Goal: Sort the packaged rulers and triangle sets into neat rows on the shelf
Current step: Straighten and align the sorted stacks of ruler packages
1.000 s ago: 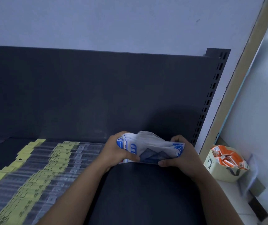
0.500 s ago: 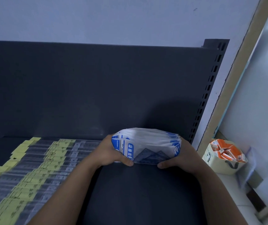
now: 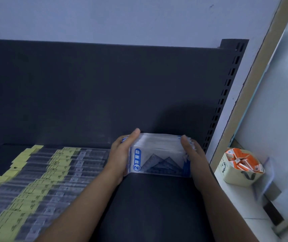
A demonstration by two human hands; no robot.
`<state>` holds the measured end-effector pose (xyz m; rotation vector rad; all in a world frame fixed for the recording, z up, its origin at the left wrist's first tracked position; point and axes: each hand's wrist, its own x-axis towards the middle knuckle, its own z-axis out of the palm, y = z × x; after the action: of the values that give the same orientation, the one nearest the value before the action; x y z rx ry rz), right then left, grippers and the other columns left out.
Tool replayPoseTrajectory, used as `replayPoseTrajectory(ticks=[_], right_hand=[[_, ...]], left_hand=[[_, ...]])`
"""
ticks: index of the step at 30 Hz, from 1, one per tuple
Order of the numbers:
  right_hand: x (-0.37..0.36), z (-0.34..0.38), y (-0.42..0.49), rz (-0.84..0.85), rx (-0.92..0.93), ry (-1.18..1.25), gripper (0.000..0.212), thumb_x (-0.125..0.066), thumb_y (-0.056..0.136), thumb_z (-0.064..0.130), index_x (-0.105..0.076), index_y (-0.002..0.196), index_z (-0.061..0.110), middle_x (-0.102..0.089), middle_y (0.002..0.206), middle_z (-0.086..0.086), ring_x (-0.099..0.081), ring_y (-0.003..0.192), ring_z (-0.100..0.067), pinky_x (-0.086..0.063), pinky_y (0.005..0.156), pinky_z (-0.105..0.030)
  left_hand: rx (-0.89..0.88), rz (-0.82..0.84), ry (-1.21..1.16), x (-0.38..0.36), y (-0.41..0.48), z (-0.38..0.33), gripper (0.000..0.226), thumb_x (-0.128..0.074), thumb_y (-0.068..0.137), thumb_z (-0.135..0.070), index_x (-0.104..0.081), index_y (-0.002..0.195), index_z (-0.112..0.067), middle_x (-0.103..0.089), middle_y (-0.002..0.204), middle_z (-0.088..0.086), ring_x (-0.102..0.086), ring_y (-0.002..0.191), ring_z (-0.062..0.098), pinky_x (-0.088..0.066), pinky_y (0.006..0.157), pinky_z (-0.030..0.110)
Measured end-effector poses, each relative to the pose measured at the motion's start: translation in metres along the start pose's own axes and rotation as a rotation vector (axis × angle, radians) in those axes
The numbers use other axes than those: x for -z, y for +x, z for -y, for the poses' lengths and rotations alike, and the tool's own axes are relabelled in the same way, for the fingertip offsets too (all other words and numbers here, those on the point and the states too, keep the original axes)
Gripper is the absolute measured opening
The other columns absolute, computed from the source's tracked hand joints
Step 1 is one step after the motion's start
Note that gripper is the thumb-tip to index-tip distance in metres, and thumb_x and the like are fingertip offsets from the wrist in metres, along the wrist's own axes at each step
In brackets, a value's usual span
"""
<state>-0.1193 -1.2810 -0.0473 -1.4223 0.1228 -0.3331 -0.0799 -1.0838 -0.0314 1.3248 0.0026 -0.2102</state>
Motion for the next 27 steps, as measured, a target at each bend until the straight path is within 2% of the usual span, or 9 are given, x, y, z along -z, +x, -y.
replayPoseTrajectory(ticks=[2,4,6,12,15,19,23,25,27], right_hand=[[-0.009,0.001,-0.001,-0.116,-0.007,0.037,0.073,-0.056,0.064,0.066,-0.062,0.098,0.002,-0.066,0.094,-0.016,-0.066,0.084,-0.020,-0.055,0.075,-0.029],[-0.014,0.002,-0.003,-0.174,-0.053,0.073,0.087,-0.050,0.064,0.071,-0.058,0.104,-0.006,-0.065,0.105,-0.025,-0.065,0.096,-0.035,-0.052,0.090,-0.046],[-0.016,0.003,-0.004,-0.191,-0.080,0.082,0.090,-0.045,0.062,0.074,-0.060,0.104,-0.005,-0.065,0.108,-0.026,-0.062,0.102,-0.041,-0.047,0.096,-0.054],[-0.013,0.000,-0.003,-0.178,-0.098,0.083,0.073,-0.037,0.059,0.079,-0.068,0.090,0.021,-0.073,0.093,-0.005,-0.069,0.091,-0.023,-0.052,0.090,-0.042],[-0.016,-0.001,-0.004,-0.134,-0.088,0.075,0.075,-0.038,0.058,0.079,-0.069,0.092,0.020,-0.073,0.094,-0.005,-0.069,0.091,-0.022,-0.052,0.086,-0.038],[-0.017,0.000,-0.005,-0.103,-0.020,0.051,0.076,-0.045,0.067,0.071,-0.063,0.097,0.004,-0.066,0.099,-0.022,-0.064,0.093,-0.033,-0.053,0.087,-0.040],[-0.004,0.001,-0.006,0.058,0.099,-0.117,0.055,-0.068,0.062,0.053,-0.061,0.099,0.013,-0.067,0.093,0.001,-0.066,0.086,-0.010,-0.049,0.065,-0.010],[0.006,0.002,-0.002,0.206,0.068,-0.211,0.065,-0.080,0.058,0.040,-0.057,0.114,0.015,-0.067,0.109,0.004,-0.066,0.097,-0.006,-0.050,0.073,-0.011],[0.012,0.002,-0.001,0.286,0.067,-0.313,0.076,-0.087,0.052,0.031,-0.053,0.119,0.019,-0.065,0.114,0.006,-0.064,0.100,-0.002,-0.049,0.076,-0.011]], left_hand=[[-0.004,-0.067,-0.097,-0.007,0.000,0.003,0.088,-0.068,0.065,-0.064,-0.059,0.118,0.006,-0.064,0.113,0.030,-0.062,0.105,0.046,-0.049,0.094,0.060],[-0.001,-0.079,-0.156,-0.008,0.002,0.002,0.086,-0.056,0.076,-0.068,-0.062,0.115,0.009,-0.062,0.115,0.034,-0.061,0.107,0.047,-0.046,0.097,0.061],[0.022,-0.035,-0.170,-0.007,0.005,0.002,0.084,-0.045,0.083,-0.070,-0.066,0.111,0.006,-0.064,0.113,0.032,-0.063,0.106,0.044,-0.045,0.100,0.058],[0.055,0.017,-0.250,-0.005,0.008,0.002,0.094,-0.038,0.075,-0.080,-0.068,0.113,0.001,-0.068,0.111,0.025,-0.067,0.102,0.038,-0.051,0.095,0.053],[0.052,0.034,-0.225,-0.006,0.008,0.003,0.104,-0.039,0.063,-0.084,-0.067,0.116,0.001,-0.068,0.112,0.025,-0.065,0.106,0.038,-0.045,0.102,0.055],[0.036,0.020,-0.189,-0.005,0.012,0.007,0.112,-0.041,0.057,-0.087,-0.065,0.116,0.004,-0.066,0.113,0.027,-0.064,0.108,0.039,-0.044,0.103,0.055],[-0.016,0.039,-0.058,-0.002,0.008,0.003,0.114,-0.054,0.052,-0.090,-0.065,0.110,0.008,-0.064,0.111,0.034,-0.063,0.105,0.046,-0.045,0.100,0.057],[-0.100,0.021,0.105,0.002,0.008,0.000,0.094,-0.066,0.055,-0.079,-0.067,0.095,0.005,-0.069,0.097,0.028,-0.067,0.093,0.043,-0.053,0.091,0.050],[-0.184,0.018,0.239,0.010,0.008,0.000,0.060,-0.076,0.055,-0.060,-0.070,0.085,-0.008,-0.074,0.083,0.010,-0.070,0.080,0.029,-0.055,0.075,0.037]])
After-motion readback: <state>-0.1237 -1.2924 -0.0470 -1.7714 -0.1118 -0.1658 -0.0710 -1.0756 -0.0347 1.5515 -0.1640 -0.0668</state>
